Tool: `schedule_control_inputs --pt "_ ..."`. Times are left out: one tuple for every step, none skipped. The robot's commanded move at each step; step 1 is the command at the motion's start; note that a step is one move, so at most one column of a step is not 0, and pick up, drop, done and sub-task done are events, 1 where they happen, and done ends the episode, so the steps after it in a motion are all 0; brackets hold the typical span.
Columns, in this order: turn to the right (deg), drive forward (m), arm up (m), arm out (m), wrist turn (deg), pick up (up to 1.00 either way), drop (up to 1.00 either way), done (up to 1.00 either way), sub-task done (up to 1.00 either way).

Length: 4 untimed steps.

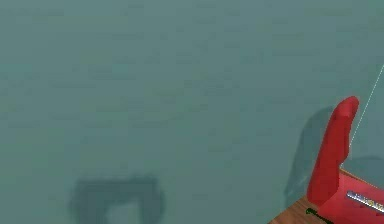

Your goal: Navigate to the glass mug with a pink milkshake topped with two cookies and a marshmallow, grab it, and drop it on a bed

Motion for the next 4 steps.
schedule_control_inputs --pt "0.0 0.0 0.0 0.0 45.0 0.0 0.0 0.0 0.0" --pt "0.0 0.0 0.0 0.0 45.0 0.0 0.0 0.0 0.0" --pt "0.0 0.0 0.0 0.0 3.0 0.0 0.0 0.0 0.0" --pt "0.0 0.0 -0.3 0.0 0.0 0.0 0.0 0.0 0.0"
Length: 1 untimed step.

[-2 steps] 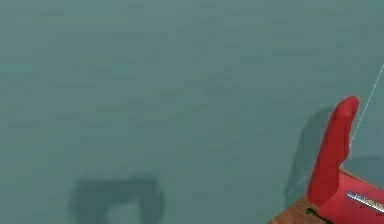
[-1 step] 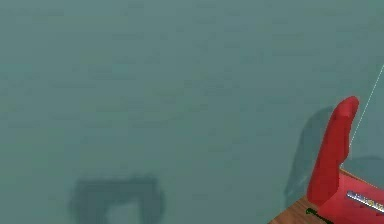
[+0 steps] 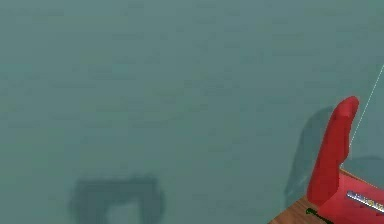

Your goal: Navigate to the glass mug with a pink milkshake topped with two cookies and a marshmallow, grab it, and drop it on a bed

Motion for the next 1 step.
schedule_control_inputs --pt "0.0 0.0 0.0 0.0 0.0 1.0 0.0 0.0 0.0"
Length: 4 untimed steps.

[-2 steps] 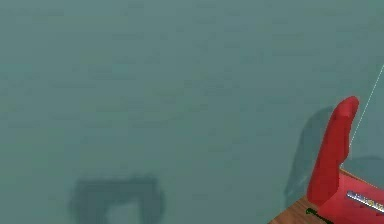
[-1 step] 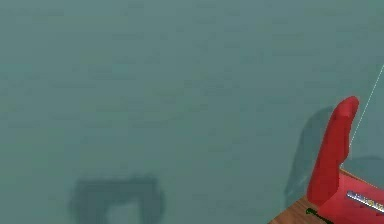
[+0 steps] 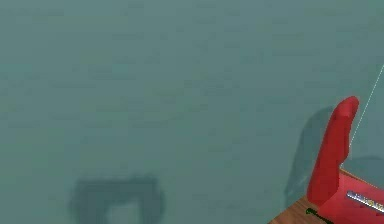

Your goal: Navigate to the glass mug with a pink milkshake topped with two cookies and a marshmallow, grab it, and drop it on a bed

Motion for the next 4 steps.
schedule_control_inputs --pt "0.0 0.0 0.1 0.0 0.0 0.0 0.0 0.0 0.0" --pt "0.0 0.0 0.5 0.0 0.0 0.0 0.0 0.0 0.0" --pt "0.0 0.0 0.0 0.0 -45.0 0.0 0.0 0.0 0.0" --pt "0.0 0.0 0.0 0.0 -45.0 0.0 0.0 0.0 0.0"
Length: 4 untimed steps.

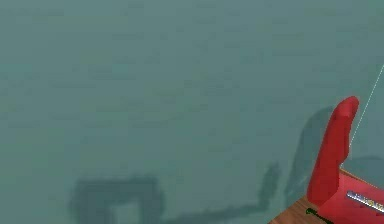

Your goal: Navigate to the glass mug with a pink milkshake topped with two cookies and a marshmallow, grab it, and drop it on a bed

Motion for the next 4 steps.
schedule_control_inputs --pt "0.0 0.0 0.0 0.0 -42.0 0.0 0.0 0.0 0.0" --pt "0.0 0.0 0.0 -0.34 0.0 0.0 0.0 0.0 0.0" --pt "45.0 0.0 0.0 0.0 0.0 0.0 0.0 0.0 0.0" --pt "45.0 0.0 0.0 0.0 0.0 0.0 0.0 0.0 0.0"
